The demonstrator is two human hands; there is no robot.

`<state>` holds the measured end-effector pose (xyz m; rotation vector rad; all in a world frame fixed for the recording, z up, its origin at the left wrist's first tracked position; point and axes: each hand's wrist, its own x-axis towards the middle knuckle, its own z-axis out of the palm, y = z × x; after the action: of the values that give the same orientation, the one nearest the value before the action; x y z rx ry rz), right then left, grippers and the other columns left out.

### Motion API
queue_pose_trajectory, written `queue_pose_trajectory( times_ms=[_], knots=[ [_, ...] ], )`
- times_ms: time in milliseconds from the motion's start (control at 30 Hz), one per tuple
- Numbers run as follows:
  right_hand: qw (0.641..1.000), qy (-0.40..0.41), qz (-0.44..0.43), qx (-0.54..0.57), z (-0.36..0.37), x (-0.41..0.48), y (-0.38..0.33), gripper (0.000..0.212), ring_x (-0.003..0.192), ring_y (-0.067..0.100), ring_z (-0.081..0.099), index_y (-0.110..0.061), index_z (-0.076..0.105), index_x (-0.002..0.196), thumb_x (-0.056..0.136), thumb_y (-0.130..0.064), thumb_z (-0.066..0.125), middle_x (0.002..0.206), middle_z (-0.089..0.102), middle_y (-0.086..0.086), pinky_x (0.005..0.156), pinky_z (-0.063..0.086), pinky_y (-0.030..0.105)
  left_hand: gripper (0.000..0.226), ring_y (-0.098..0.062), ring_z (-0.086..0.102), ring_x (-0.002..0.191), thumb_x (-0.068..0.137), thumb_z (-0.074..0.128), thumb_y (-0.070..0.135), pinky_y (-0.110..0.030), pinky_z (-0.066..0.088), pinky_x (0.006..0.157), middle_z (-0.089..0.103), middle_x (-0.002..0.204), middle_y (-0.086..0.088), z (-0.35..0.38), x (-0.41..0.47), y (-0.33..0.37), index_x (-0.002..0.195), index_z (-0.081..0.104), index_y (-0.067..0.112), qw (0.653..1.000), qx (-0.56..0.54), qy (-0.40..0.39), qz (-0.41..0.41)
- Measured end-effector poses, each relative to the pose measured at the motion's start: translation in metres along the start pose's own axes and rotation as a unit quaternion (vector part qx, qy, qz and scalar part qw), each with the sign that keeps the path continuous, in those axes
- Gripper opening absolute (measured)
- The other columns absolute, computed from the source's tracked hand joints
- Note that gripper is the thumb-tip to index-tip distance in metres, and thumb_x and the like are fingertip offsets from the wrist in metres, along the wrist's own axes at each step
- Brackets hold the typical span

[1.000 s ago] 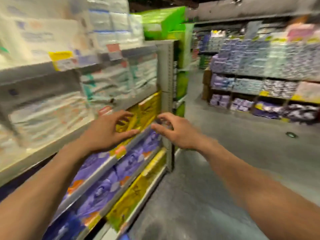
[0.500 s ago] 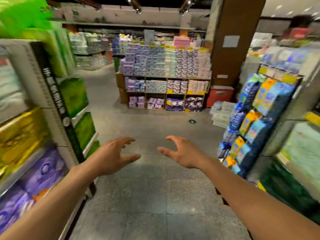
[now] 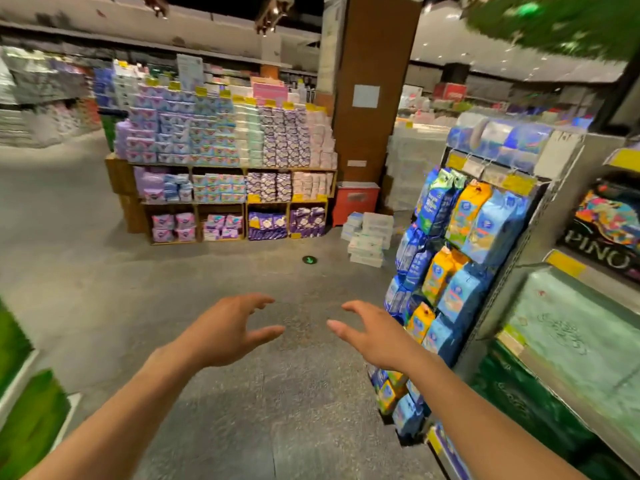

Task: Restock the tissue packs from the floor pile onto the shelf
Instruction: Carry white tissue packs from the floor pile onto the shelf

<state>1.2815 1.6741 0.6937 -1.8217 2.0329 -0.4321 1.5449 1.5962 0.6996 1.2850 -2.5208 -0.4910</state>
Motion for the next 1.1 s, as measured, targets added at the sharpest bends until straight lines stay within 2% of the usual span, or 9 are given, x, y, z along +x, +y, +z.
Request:
queue_pose_trajectory(
  times_ms=[200,300,367,433,533,700,900,1033,1100],
  knots=[
    [0.996,0.038,0.068,0.037,-0.004,0.121,0.015,0.074,0.137,0.014,0.046,-0.024,0.042,0.148,0.092,-0.072,0.045,0.152,0.046,-0.004,0.111,0.040,0.033,0.073,-0.004,0.055,0.120,0.079,0.055,0.072,-0.024,0.045,0.097,0.058,0.137,0.011,-0.023,0.142,-0.063,0.140,0.047,0.034,0.999,-0.023,-0.014,0.025],
    [0.994,0.024,0.093,0.047,-0.002,0.176,0.035,0.075,0.137,0.014,0.046,-0.025,0.041,0.149,0.092,-0.072,0.044,0.152,0.046,-0.005,0.111,0.040,0.033,0.078,-0.001,0.056,0.117,0.074,0.049,0.081,-0.022,0.046,0.095,0.059,0.135,0.014,-0.012,0.210,-0.085,0.138,0.048,0.037,0.998,-0.037,-0.040,0.040],
    [0.992,0.031,0.109,0.060,-0.004,0.216,0.052,0.083,0.137,0.014,0.046,-0.025,0.041,0.149,0.086,-0.079,0.038,0.152,0.046,-0.005,0.111,0.040,0.033,0.090,0.001,0.055,0.119,0.066,0.040,0.091,-0.019,0.044,0.097,0.058,0.136,0.015,0.001,0.259,-0.094,0.138,0.048,0.037,0.996,-0.042,-0.059,0.056],
    [0.989,0.040,0.123,0.068,-0.009,0.259,0.073,0.096,0.137,0.014,0.046,-0.025,0.041,0.149,0.076,-0.087,0.030,0.152,0.046,-0.004,0.111,0.040,0.033,0.094,0.001,0.053,0.122,0.064,0.037,0.092,-0.019,0.042,0.100,0.056,0.137,0.016,0.014,0.313,-0.102,0.139,0.048,0.036,0.994,-0.036,-0.078,0.065],
    [0.990,0.028,0.124,0.061,-0.019,0.331,0.110,0.078,0.139,0.016,0.044,-0.022,0.038,0.151,0.092,-0.073,0.040,0.153,0.044,-0.002,0.111,0.038,0.032,0.086,-0.001,0.051,0.126,0.071,0.043,0.085,-0.022,0.041,0.104,0.054,0.141,0.015,0.029,0.400,-0.112,0.140,0.047,0.035,0.994,-0.015,-0.085,0.068],
    [0.990,0.012,0.126,0.055,-0.060,0.463,0.160,0.074,0.139,0.019,0.042,-0.021,0.036,0.152,0.095,-0.068,0.042,0.155,0.042,0.000,0.110,0.038,0.034,0.103,-0.004,0.050,0.129,0.060,0.030,0.096,-0.023,0.039,0.105,0.055,0.141,0.012,0.035,0.534,-0.131,0.141,0.047,0.034,0.994,-0.010,-0.096,0.057],
    [0.992,-0.006,0.119,0.047,-0.104,0.610,0.190,0.075,0.141,0.021,0.039,-0.022,0.034,0.153,0.095,-0.069,0.041,0.157,0.039,0.000,0.112,0.038,0.038,0.081,-0.008,0.048,0.132,0.077,0.047,0.079,-0.027,0.039,0.107,0.051,0.146,0.011,0.038,0.675,-0.165,0.143,0.045,0.032,0.995,-0.017,-0.088,0.043],
    [0.991,-0.016,0.124,0.040,-0.113,0.712,0.214,0.074,0.140,0.021,0.040,-0.022,0.035,0.153,0.096,-0.068,0.042,0.156,0.039,0.001,0.113,0.038,0.038,0.107,-0.013,0.047,0.134,0.062,0.026,0.097,-0.029,0.037,0.108,0.050,0.148,0.008,0.049,0.776,-0.203,0.144,0.045,0.031,0.995,-0.032,-0.087,0.041],
    [0.990,-0.019,0.135,0.042,-0.111,0.770,0.229,0.074,0.141,0.022,0.038,-0.022,0.034,0.154,0.096,-0.068,0.042,0.157,0.037,0.000,0.115,0.036,0.039,0.113,-0.014,0.045,0.136,0.059,0.024,0.098,-0.029,0.034,0.110,0.048,0.150,0.005,0.056,0.833,-0.224,0.145,0.045,0.028,0.994,-0.045,-0.082,0.051]
  ],
)
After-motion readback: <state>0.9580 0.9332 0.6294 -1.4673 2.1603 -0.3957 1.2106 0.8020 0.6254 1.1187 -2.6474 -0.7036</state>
